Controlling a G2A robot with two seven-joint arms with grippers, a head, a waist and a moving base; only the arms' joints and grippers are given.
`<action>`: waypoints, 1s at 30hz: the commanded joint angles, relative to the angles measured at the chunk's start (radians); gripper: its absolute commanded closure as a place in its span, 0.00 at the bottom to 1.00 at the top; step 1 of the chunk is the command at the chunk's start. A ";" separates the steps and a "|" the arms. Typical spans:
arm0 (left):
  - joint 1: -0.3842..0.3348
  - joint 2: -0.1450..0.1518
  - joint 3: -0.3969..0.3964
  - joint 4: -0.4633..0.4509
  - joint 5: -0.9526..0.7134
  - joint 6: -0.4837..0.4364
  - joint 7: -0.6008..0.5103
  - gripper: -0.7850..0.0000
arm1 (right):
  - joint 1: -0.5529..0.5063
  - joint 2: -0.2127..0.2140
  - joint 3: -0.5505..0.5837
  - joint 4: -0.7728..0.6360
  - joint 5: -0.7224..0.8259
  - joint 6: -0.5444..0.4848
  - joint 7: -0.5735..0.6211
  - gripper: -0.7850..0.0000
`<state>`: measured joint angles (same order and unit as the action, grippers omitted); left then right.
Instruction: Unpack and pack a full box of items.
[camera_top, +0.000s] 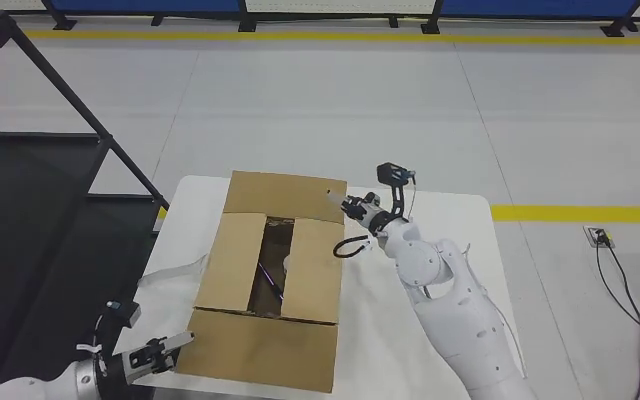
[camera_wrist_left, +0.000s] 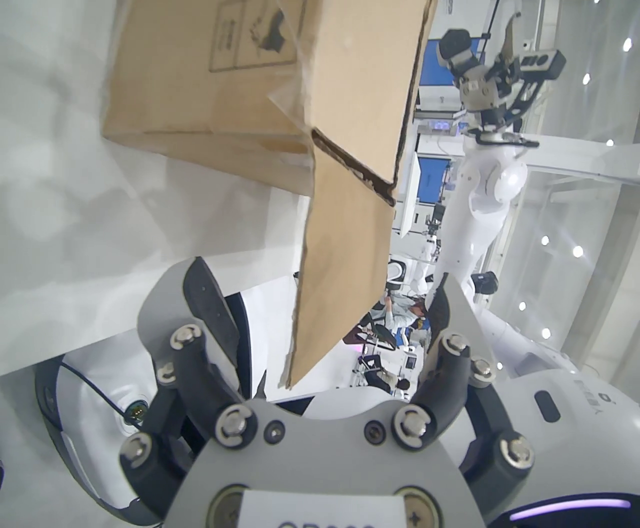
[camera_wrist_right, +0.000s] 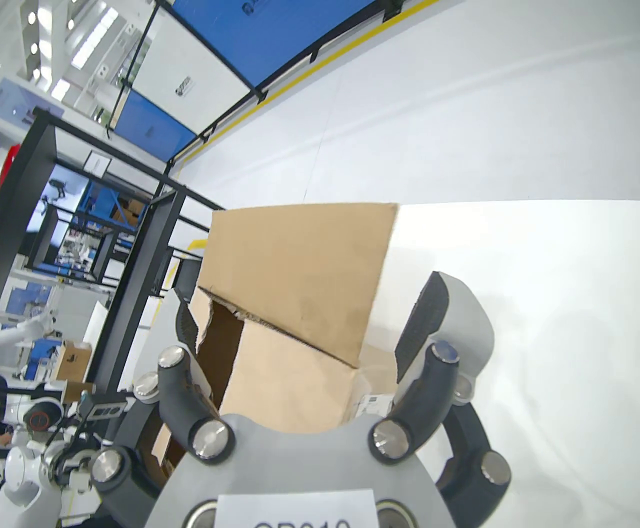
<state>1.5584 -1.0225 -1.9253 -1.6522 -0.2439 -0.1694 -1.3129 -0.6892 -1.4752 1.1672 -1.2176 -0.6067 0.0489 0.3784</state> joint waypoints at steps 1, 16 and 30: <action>0.004 0.002 0.001 -0.006 -0.033 -0.011 -0.021 0.00 | 0.006 -0.004 0.006 0.043 0.034 -0.016 -0.041 0.00; 0.011 0.014 -0.016 -0.043 -0.225 0.018 -0.030 0.00 | 0.175 -0.055 -0.047 0.468 0.247 -0.261 -0.055 0.00; 0.005 0.017 0.004 -0.103 -0.289 0.062 0.099 0.00 | 0.281 -0.076 -0.016 0.688 0.523 -0.627 0.157 0.00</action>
<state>1.5644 -1.0047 -1.9251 -1.7495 -0.5203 -0.1173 -1.2314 -0.4126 -1.5519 1.1471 -0.5361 -0.0977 -0.5576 0.5168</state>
